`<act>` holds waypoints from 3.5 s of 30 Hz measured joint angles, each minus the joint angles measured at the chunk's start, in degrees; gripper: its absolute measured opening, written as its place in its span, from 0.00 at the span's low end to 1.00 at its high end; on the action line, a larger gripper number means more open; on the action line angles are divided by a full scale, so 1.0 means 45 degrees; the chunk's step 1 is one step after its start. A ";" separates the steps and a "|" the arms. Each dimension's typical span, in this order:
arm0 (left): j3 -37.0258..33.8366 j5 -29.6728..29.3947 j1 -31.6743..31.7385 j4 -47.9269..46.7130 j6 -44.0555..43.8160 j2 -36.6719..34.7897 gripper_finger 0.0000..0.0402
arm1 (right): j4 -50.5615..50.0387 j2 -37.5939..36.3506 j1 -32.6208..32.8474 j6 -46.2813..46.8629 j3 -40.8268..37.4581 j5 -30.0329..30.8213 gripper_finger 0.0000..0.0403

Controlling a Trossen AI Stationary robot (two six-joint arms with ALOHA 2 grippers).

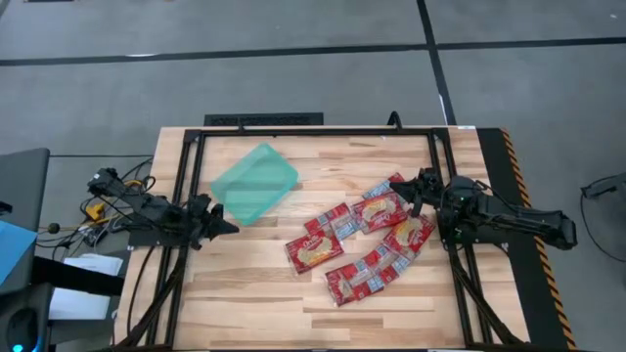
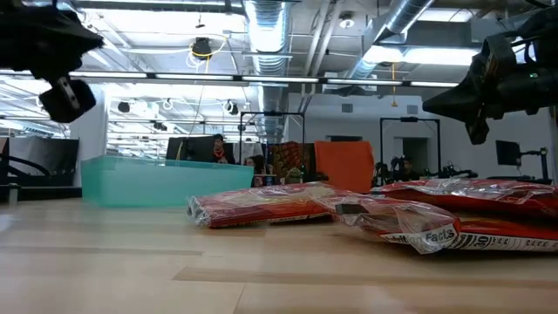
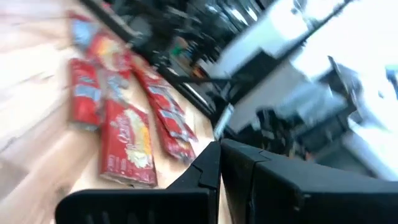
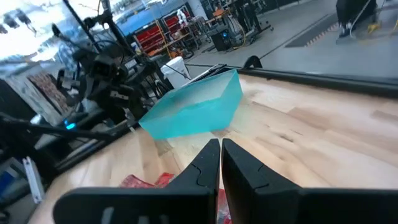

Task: Sort popcorn bags into baskets
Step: Put the red popcorn bag into the blue bin

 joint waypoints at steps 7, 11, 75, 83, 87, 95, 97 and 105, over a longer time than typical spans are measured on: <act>0.0000 -0.3116 0.0005 -0.0202 -0.0394 0.0000 0.00 | 0.0244 -0.0003 0.0000 0.1454 0.0002 0.0035 0.10; 0.0000 -0.3709 0.0000 -0.0235 -0.0202 0.0000 0.00 | 0.0285 -0.0005 0.0000 0.3279 0.0000 0.0062 0.10; 1.4741 0.4860 0.4935 -0.7264 0.5547 2.0443 0.77 | -0.2133 0.0442 0.0024 0.0268 0.2532 0.0804 0.67; 1.4743 0.6356 0.6000 -0.5687 0.6003 2.2600 0.77 | -0.2232 0.0437 0.0029 0.0268 0.2532 -0.0058 0.67; 1.4741 0.7143 0.6344 -0.5511 0.6018 2.3436 0.77 | -0.2232 0.0437 0.0029 0.0265 0.2537 -0.0060 0.67; 1.4794 0.8500 0.6077 -0.4974 0.5984 2.4790 0.77 | -0.2433 0.0434 0.0029 0.0263 0.2542 -0.0058 0.67; 1.4804 0.9102 0.6105 -0.4979 0.5967 2.5077 0.74 | -0.2435 0.0432 0.0024 0.0258 0.2542 -0.0058 0.67; 1.4785 0.9192 0.6139 -0.4915 0.5716 2.5348 0.27 | -0.2443 0.0432 0.0024 0.0247 0.2542 -0.0019 0.67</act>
